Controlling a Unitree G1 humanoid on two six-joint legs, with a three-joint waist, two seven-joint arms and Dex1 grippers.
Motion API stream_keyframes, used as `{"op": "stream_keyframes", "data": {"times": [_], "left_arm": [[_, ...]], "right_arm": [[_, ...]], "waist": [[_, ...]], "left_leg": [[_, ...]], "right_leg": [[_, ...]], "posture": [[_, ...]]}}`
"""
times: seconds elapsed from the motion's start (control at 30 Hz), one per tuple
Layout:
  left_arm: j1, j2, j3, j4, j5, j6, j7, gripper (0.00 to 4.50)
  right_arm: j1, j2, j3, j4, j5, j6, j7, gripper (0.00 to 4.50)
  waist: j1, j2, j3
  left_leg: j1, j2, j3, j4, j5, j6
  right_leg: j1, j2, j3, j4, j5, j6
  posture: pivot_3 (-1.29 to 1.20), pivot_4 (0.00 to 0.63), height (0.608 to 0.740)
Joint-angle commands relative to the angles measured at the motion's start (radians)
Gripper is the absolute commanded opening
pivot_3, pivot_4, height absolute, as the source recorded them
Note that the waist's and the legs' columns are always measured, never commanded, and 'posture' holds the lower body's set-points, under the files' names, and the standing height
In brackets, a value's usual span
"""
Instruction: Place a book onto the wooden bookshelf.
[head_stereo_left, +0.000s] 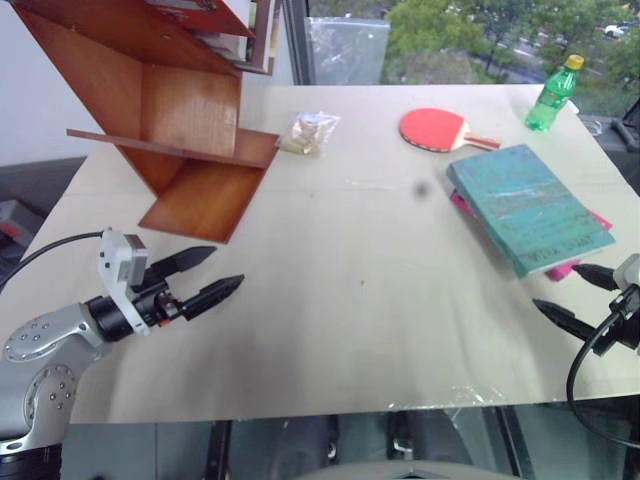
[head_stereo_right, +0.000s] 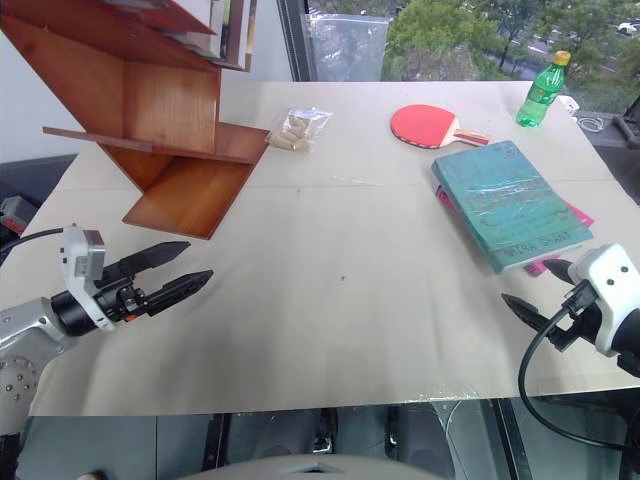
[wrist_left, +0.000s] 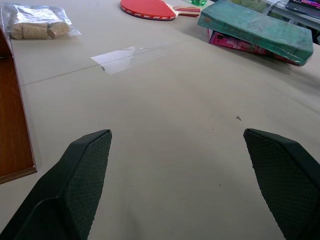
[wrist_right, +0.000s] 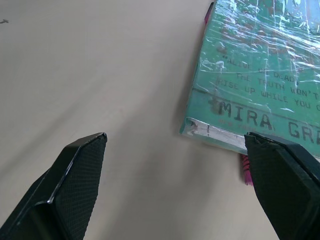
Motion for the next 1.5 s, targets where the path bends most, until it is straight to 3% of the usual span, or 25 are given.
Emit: {"op": "stream_keyframes", "data": {"times": [0.03,0.17,0.27,0.37,0.4,0.5,0.63,0.77,0.93,1.13,1.37,1.5], "left_arm": [[0.001,-0.007,0.025,-0.062,-0.03,-0.003,-0.002,4.43],[-0.017,-0.035,0.001,-0.112,-0.072,-0.005,-0.022,4.43],[-0.032,-0.04,-0.011,-0.142,-0.089,-0.008,-0.04,4.5],[-0.051,-0.041,-0.035,-0.171,-0.093,-0.022,-0.06,4.5],[-0.06,-0.042,-0.046,-0.177,-0.088,-0.027,-0.062,4.5],[-0.114,-0.055,-0.094,-0.201,-0.083,-0.024,-0.038,4.5],[-0.177,-0.077,-0.137,-0.205,-0.079,-0.02,-0.005,4.5],[-0.191,-0.094,-0.151,-0.202,-0.072,-0.029,0.008,4.5],[-0.178,-0.112,-0.136,-0.24,-0.077,-0.025,0.055,4.5],[-0.11,-0.115,-0.1,-0.306,-0.092,-0.024,0.108,4.5],[-0.082,-0.114,-0.076,-0.328,-0.11,-0.019,0.14,4.5],[-0.093,-0.113,-0.088,-0.324,-0.109,-0.02,0.147,4.5]], "right_arm": [[-0.025,-0.018,0.005,-0.023,-0.027,-0.001,-0.026,4.5],[-0.093,-0.028,0.048,-0.013,-0.022,0.046,-0.059,4.5],[-0.157,-0.022,0.052,0.028,0.002,0.1,-0.088,3.88],[-0.277,-0.018,0.07,0.101,0.0,0.153,-0.157,2.66],[-0.333,-0.017,0.083,0.14,-0.017,0.165,-0.194,2.06],[-0.571,-0.025,0.17,0.344,-0.102,0.222,-0.323,0.68],[-0.919,-0.041,0.312,0.754,-0.225,0.238,-0.395,0.68],[-1.284,-0.013,0.392,1.33,-0.355,0.149,-0.513,0.68],[-1.523,0.007,0.392,1.767,-0.406,0.066,-0.555,0.68],[-1.529,0.019,0.371,1.899,-0.425,0.062,-0.542,0.68],[-1.539,0.05,0.434,1.897,-0.479,0.123,-0.352,0.68],[-1.55,0.056,0.424,1.887,-0.474,0.137,-0.331,0.68]], "waist": [[0.0,0.0,0.0],[-0.001,-0.001,0.0],[-0.001,0.0,0.0],[-0.001,-0.001,0.001],[-0.002,0.0,0.001],[-0.004,0.0,0.001],[-0.006,0.0,0.002],[-0.01,0.003,0.004],[-0.009,0.003,0.005],[-0.009,0.003,0.005],[-0.027,0.003,0.005],[-0.036,0.003,0.004]], "left_leg": [[0.0,0.0,0.0,0.0,0.0,0.0],[0.0,0.0,0.001,0.0,0.0,0.0],[0.0,0.0,0.0,0.0,0.0,0.0],[0.0,-0.001,0.001,0.0,0.0,0.0],[0.001,-0.001,0.001,0.0,0.0,0.0],[0.001,-0.001,0.003,0.001,0.0,0.0],[0.002,-0.001,0.004,0.001,0.001,0.0],[0.0,-0.001,0.006,0.0,0.001,0.0],[-0.002,-0.001,0.007,-0.002,0.001,0.0],[-0.004,-0.001,0.007,-0.002,0.001,0.0],[0.002,0.0,0.006,0.001,0.001,-0.001],[0.003,0.001,0.007,0.002,0.001,-0.001]], "right_leg": [[0.0,0.0,0.0,0.0,0.0,0.0],[0.0,0.0,0.001,0.0,0.0,0.0],[0.0,0.0,0.001,0.0,0.0,0.0],[0.0,0.001,0.0,0.0,0.001,-0.001],[0.0,0.003,0.001,0.0,0.001,-0.001],[0.0,0.004,0.002,0.001,0.002,-0.002],[-0.001,0.006,0.004,0.002,0.003,-0.004],[-0.003,0.006,0.006,0.002,0.003,-0.004],[-0.004,0.006,0.005,-0.002,0.003,-0.004],[-0.005,0.005,0.004,-0.002,0.003,-0.003],[0.001,0.004,0.003,0.002,0.003,-0.003],[0.001,0.004,0.005,0.002,0.003,-0.003]], "posture": [[0.0,0.15,0.74],[0.0,0.15,0.74],[0.0,0.15,0.74],[0.0,0.15,0.74],[0.0,0.15,0.74],[0.0,0.15,0.74],[0.0,0.15,0.74],[0.0,0.15,0.74],[0.0,0.15,0.74],[0.0,0.15,0.74],[0.0,0.15,0.74],[0.0,0.15,0.74]]}}
